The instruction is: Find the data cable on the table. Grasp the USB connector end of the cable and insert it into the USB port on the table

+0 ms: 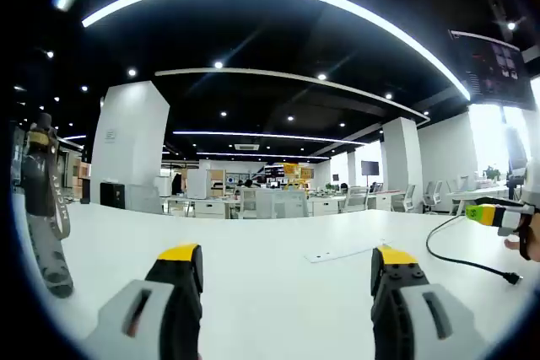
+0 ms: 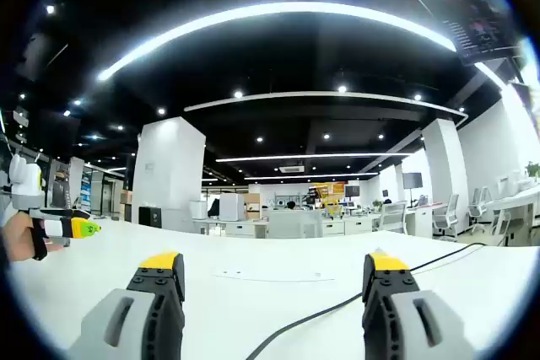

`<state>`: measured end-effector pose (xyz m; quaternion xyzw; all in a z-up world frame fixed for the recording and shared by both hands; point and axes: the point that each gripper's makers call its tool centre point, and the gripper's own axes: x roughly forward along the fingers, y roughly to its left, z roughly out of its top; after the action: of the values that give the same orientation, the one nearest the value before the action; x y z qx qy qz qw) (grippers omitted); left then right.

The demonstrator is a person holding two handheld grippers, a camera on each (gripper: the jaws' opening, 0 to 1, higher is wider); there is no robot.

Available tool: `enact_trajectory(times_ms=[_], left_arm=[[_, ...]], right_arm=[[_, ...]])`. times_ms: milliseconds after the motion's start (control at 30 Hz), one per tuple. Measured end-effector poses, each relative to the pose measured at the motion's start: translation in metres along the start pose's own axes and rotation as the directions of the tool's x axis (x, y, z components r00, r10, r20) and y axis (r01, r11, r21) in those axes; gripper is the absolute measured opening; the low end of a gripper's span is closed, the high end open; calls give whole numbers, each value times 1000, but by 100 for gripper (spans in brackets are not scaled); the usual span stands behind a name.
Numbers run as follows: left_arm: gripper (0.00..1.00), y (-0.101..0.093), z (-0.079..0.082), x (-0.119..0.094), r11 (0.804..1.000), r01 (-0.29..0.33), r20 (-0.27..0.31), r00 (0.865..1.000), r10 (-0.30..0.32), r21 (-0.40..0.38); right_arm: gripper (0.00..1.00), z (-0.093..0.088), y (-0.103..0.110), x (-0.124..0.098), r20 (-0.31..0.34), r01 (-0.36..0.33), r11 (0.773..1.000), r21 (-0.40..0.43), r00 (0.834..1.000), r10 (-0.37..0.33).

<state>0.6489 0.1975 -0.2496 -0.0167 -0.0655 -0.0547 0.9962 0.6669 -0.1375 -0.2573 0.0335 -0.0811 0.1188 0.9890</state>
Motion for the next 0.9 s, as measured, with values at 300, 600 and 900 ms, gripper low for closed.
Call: enact_trajectory(times_ms=[300, 600, 900], left_arm=[[77, 2, -2, 0, 1000, -7, -10, 1000, 7, -3], [76, 1, -5, 0, 1000, -3, -23, 1000, 3, 2], [76, 0, -6, 0, 1000, 2, -25, 1000, -2, -1]], right_arm=[[83, -4, 3, 1, -19, -15, 1000, -6, 1000, 15], [81, -8, 4, 1, -36, -16, 1000, -6, 999, 16], [78, -14, 1, 1, -64, -7, 1000, 12, 998, 7]])
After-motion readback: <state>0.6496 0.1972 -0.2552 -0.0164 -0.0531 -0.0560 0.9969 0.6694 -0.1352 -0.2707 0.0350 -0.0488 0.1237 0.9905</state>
